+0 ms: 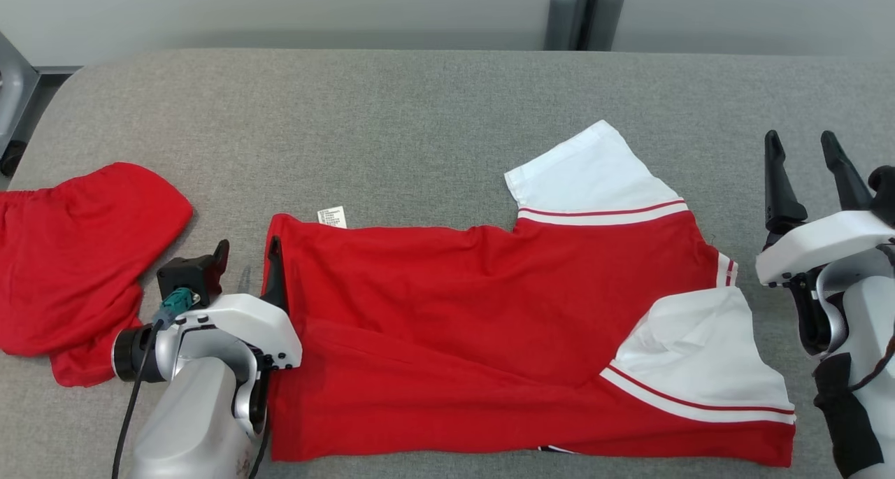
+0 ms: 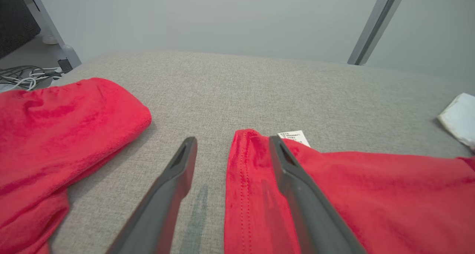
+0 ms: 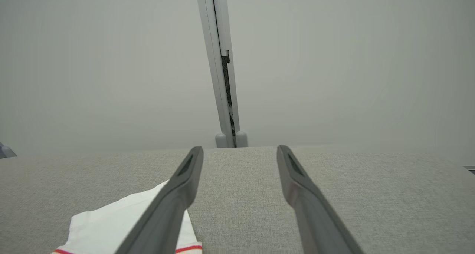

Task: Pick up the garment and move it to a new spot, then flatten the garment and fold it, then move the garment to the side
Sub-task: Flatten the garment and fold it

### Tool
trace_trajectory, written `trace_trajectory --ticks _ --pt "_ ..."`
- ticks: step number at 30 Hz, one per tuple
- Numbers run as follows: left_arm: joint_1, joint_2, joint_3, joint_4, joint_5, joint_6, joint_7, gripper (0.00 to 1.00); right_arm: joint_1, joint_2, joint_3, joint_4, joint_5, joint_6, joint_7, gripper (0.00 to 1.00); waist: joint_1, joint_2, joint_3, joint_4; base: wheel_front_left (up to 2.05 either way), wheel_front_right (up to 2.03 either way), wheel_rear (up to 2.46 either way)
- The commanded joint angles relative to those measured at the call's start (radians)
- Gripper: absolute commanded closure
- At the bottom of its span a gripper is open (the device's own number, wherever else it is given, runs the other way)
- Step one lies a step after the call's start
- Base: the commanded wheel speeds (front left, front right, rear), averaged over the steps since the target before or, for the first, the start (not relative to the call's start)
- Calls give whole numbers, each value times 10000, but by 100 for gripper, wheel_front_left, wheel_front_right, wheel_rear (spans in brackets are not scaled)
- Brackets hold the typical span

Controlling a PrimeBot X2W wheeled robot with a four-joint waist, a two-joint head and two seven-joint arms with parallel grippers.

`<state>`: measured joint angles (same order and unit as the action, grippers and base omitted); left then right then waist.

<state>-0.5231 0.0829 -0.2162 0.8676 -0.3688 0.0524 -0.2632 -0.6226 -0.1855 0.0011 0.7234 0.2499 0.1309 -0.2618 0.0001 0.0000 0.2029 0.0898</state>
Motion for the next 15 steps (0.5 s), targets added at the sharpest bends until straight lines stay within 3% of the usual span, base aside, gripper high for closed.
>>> trace_trajectory --ticks 1,8,15 --pt "-133 60 64 -55 77 -50 -17 0 165 72 -43 -62 -29 -4 -43 0 -1 0 93 -53 0 0 0" --pt "-593 63 304 227 284 -287 -17 0 -8 362 27 -167 -250 -4 -43 0 -1 0 597 -315 0 0 0" --pt "-1429 200 348 1499 269 -524 -17 0 -557 440 516 34 -266 -4 -45 0 -1 0 1025 -577 0 0 0"
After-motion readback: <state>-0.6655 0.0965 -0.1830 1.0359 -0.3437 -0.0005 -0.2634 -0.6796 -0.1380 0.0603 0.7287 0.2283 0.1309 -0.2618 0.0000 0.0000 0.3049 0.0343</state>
